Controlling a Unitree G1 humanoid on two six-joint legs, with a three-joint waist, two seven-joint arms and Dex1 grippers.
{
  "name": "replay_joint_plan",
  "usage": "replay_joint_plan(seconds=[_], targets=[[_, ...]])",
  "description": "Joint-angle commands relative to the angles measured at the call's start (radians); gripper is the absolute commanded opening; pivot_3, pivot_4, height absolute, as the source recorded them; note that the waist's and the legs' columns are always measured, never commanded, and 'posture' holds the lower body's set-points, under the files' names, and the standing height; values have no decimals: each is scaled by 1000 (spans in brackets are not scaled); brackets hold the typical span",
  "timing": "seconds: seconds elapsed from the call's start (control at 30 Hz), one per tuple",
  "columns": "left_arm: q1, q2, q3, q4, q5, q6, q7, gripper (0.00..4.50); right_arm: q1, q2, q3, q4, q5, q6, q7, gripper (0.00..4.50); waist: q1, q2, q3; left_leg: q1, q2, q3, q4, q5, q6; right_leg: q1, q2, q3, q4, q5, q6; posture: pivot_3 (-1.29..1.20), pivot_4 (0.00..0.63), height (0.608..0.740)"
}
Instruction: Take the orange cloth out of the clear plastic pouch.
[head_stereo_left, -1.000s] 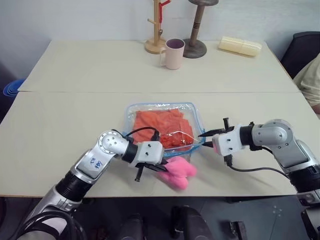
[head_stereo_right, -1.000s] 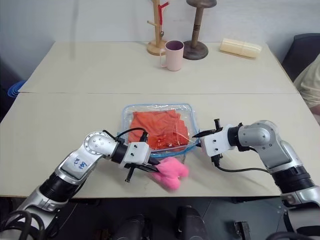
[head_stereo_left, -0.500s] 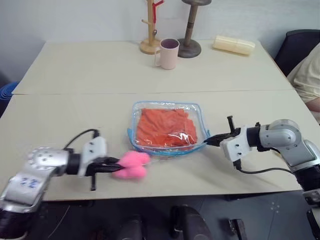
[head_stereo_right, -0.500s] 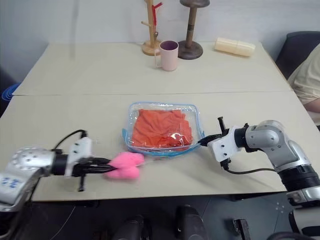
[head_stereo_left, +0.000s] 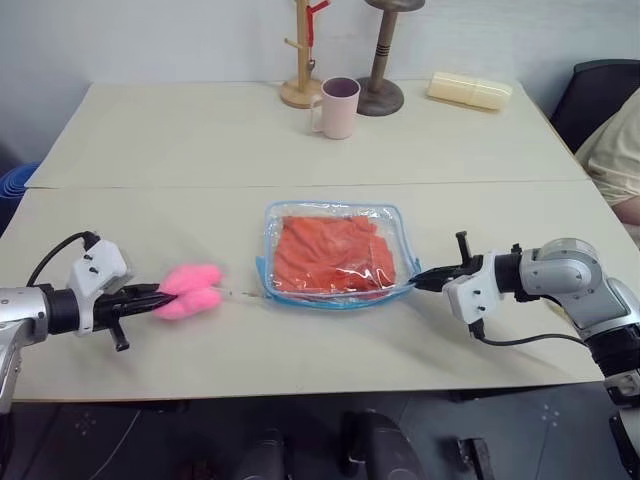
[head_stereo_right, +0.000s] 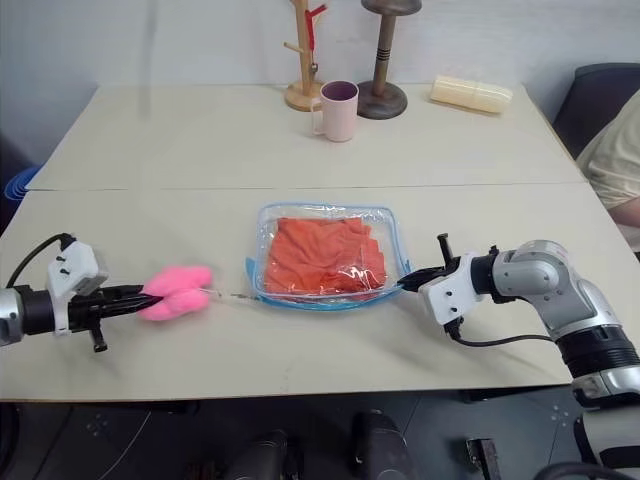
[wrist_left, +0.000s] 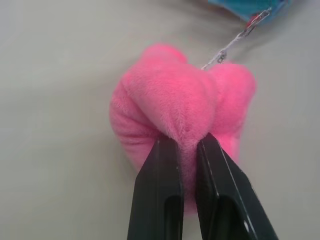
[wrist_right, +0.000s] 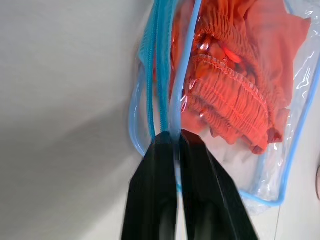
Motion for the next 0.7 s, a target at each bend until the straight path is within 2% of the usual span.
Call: replay_joint_plan(seconds=[0.03,0.17,0.3,0.37,0.43,0.47,0.57,0.63,0.7], targets=[[11,-15,1,-60,-46,34,1,982,29,-30,-20,-64,67,60,41,1621,2,0,0,0,0,0,0,0,0,0,0,0,0,0,0,0,150,740],[28,-4,32,-69,-78,62,-11,2238,114,-75,-83,-170,158,182,59,3004,4,0,0,0,0,0,0,0,0,0,0,0,0,0,0,0,150,740],[-23,91,128,-41,-169,126,-100,3436,290,-141,-232,-385,347,450,34,4377,6,0,0,0,0,-1,0,0,0,0,0,-1,0,0,0,0,150,740],[-102,144,134,-50,-234,171,-140,4054,384,-168,-324,-518,486,652,9,4500,8,0,0,-1,0,-2,0,0,0,0,0,-2,-1,0,0,0,150,740],[-193,179,91,-95,-287,198,-173,4054,464,-189,-408,-638,623,831,-11,4500,9,0,0,0,0,-2,0,0,0,1,-1,-1,-1,0,0,0,150,740],[-262,174,23,-136,-288,192,-174,4054,508,-197,-451,-701,704,924,-27,4500,14,0,0,0,-1,-3,0,0,0,1,-1,-1,0,0,0,0,150,740],[-420,102,-221,-241,-186,109,-161,4054,581,-197,-523,-816,848,1099,-73,4500,29,1,-1,1,-1,-3,-1,-1,0,2,-1,-1,-1,0,0,0,150,740],[-478,39,-396,-244,-36,-8,-159,4054,601,-181,-540,-867,876,1154,-114,4500,31,1,-1,1,-2,-2,-1,-1,0,3,-1,-1,-1,0,1,0,150,740],[-521,-25,-521,-207,81,-101,-148,4054,611,-169,-547,-905,887,1192,-150,4500,28,0,0,0,-2,0,-1,-1,0,2,1,0,-1,0,1,0,150,740]])
